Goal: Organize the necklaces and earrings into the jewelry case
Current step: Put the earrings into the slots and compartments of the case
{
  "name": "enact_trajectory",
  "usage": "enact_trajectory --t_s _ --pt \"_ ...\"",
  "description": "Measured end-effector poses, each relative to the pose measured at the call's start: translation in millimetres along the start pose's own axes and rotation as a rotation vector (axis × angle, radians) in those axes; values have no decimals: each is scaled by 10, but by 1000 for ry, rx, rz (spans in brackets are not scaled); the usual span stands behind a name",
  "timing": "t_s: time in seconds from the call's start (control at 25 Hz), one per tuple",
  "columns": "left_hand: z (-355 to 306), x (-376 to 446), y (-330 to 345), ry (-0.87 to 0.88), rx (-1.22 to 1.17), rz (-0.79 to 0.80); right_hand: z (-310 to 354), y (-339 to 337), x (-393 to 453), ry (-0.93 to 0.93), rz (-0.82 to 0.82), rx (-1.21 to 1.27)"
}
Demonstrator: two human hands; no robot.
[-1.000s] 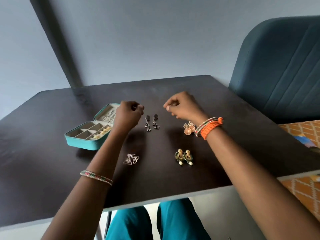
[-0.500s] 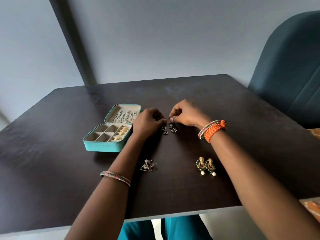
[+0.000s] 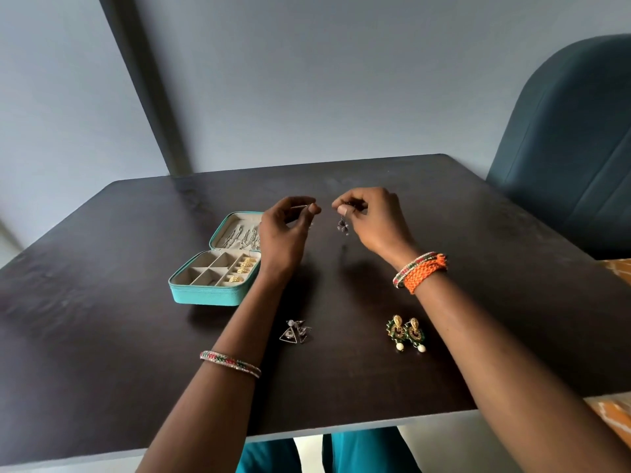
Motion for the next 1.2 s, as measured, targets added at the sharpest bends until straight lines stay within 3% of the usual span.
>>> enact_trajectory --t_s 0.24,0.72,1.04,1.2 --pt "-65 -8 8 -53 -186 -38 38 -55 29 -31 -53 123" --pt "-160 -69 16 -176 -424 4 23 -12 43 154 105 643" --pt "-339 -81 47 -203 -674 56 247 -88 27 -10 129 573" --pt "-383 -103 67 -307 -750 25 259 -158 44 11 139 647"
Point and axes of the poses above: each hand's wrist, its own x-axis towards the middle knuckle, its own y-axis out of the palm, z = x × y, the point moved 4 cm from there along x, towards the middle knuckle, and after that the axes turned 3 degrees about -x, right-handed, at the moved point
